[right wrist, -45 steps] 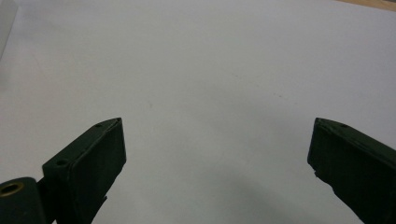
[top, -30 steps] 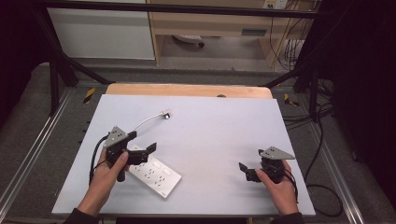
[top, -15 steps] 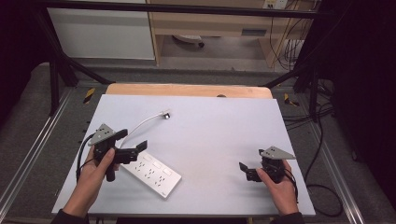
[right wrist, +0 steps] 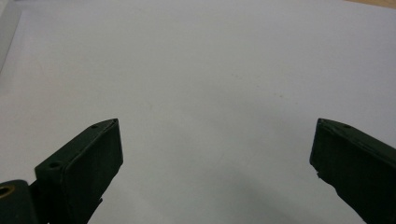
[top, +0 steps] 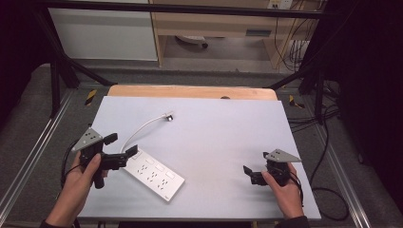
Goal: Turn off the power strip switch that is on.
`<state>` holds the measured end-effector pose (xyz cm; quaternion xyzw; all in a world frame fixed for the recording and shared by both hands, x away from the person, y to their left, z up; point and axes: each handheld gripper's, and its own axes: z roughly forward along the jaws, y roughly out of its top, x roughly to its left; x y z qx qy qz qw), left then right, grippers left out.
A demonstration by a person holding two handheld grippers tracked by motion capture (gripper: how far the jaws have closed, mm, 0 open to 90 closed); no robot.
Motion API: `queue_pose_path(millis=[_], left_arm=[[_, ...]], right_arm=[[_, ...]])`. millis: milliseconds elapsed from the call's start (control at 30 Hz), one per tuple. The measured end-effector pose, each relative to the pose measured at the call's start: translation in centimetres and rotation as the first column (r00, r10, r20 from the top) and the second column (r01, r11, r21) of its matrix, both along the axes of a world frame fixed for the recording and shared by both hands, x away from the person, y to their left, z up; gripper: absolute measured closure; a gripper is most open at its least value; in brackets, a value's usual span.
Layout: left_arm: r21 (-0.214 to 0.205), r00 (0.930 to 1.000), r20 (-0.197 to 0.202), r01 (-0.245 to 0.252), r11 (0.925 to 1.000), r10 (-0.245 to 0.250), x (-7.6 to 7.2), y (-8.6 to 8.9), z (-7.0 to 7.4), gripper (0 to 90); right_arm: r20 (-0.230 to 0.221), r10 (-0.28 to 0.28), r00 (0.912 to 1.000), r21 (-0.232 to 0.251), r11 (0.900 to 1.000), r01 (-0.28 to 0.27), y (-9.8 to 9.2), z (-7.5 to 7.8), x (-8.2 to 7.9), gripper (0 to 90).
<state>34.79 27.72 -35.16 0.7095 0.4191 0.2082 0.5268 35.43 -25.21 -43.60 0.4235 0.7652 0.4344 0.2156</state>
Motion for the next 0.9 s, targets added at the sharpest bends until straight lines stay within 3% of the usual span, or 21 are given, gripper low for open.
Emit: queue_pose_path(millis=[400,900], left_arm=[[-0.005,0.9999,0.005,-0.012,0.9999,0.012,-1.2,2.0,0.4,5.6],[0.001,0.9997,-0.009,-0.023,0.9997,0.023,-2.4,4.2,-0.5,5.6]], right_arm=[[-0.002,-0.002,1.0,-0.011,0.9999,0.002,0.1,-0.1,0.1,3.4],[-0.008,-0.006,1.0,-0.006,1.0,0.006,0.1,-0.1,0.1,3.2]])
